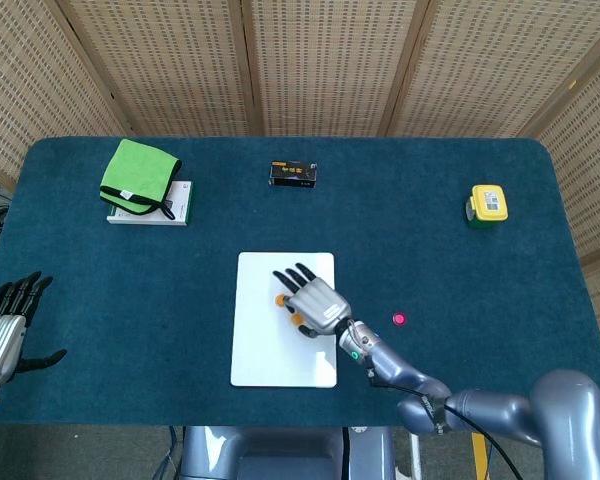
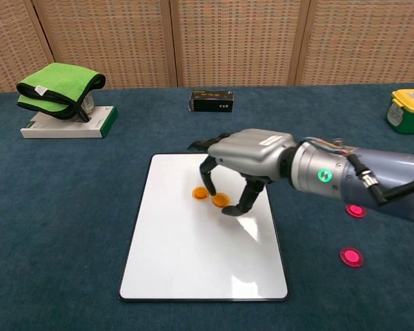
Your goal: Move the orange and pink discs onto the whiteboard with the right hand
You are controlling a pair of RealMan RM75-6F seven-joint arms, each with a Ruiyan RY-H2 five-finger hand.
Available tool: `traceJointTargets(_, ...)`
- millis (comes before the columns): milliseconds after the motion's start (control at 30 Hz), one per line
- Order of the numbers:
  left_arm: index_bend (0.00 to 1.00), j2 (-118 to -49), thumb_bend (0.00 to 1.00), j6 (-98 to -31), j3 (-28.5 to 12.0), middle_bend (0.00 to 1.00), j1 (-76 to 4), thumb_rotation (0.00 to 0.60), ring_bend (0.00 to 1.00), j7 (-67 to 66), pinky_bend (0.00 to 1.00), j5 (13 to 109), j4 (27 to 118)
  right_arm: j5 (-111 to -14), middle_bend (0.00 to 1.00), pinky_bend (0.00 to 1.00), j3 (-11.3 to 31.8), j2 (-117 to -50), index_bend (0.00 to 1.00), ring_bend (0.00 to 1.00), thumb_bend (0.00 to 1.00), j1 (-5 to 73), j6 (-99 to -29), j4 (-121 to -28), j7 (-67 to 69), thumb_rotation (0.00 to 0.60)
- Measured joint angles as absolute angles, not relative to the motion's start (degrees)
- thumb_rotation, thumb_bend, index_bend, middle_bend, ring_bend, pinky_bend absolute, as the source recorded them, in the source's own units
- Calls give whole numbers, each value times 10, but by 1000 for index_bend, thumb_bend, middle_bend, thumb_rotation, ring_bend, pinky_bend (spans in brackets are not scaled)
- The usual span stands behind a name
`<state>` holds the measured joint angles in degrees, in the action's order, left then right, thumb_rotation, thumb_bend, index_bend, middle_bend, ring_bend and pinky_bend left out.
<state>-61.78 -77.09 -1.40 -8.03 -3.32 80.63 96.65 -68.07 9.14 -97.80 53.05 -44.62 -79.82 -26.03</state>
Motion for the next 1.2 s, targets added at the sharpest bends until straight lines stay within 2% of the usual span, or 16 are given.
traceJointTargets(333,0,-613,0,-765,-12,0,-81,600,0,-21,0,807,964,-629,0,0,106,-1029,578,0,360,568,-436,-772,-320,600)
traceJointTargets(367,0,-613,0,-764,-12,0,-82,600,0,-20,0,808,964,-625,0,0,106,-1031,517,0,334,569,-437,-772,-323,600)
traceJointTargets(433,0,-612,0,-763,-11,0,-82,600,0,-19,0,808,964,-616,0,0,106,-1034,284,0,202,572,-438,-771,-328,600)
traceJointTargets(500,0,-612,0,-763,-11,0,-82,600,0,-19,0,808,964,-606,0,0,106,-1036,128,0,92,573,-440,-772,-334,600)
traceJointTargets(600,0,-612,0,-763,-11,0,-82,600,0,-18,0,807,965,-603,0,0,107,-1033,61,0,53,572,-455,-780,-339,600)
traceJointTargets(767,0,-611,0,-761,-11,0,-83,600,0,-19,0,805,966,-608,0,0,106,-1002,71,0,95,561,-481,-805,-341,600)
traceJointTargets(967,0,-611,0,-761,-10,0,-83,600,0,-21,0,806,968,-615,0,0,83,-926,278,0,232,521,-513,-835,-336,600)
traceJointTargets(1100,0,-611,0,-762,-10,0,-83,600,0,-24,0,807,970,-627,0,0,56,-882,324,0,301,483,-531,-846,-309,600)
traceJointTargets(1200,0,-612,0,-763,-10,0,-83,600,0,-27,0,808,971,-645,0,0,39,-866,336,0,311,463,-541,-848,-285,600)
